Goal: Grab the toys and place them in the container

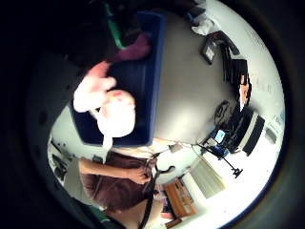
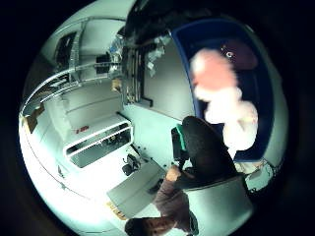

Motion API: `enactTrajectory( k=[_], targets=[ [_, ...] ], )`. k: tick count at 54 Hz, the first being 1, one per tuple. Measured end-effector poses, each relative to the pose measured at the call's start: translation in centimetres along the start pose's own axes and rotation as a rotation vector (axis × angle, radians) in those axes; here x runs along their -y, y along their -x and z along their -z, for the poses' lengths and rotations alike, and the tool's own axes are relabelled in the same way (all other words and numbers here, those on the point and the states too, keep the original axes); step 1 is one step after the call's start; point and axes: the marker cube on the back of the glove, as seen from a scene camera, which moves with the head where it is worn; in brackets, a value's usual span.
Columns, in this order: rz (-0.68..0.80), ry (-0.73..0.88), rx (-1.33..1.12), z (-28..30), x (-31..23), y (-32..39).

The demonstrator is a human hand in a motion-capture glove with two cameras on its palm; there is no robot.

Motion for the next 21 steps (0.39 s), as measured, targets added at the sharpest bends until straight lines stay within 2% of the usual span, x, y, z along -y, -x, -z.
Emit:
enactTrajectory(
  k=[7,21],
  targets=[
    [-0.096,-0.013,-0.01,0.2,1.4,1.0],
    [-0.089,-0.024,-0.009,0.9,0.3,-1.7]
  ],
)
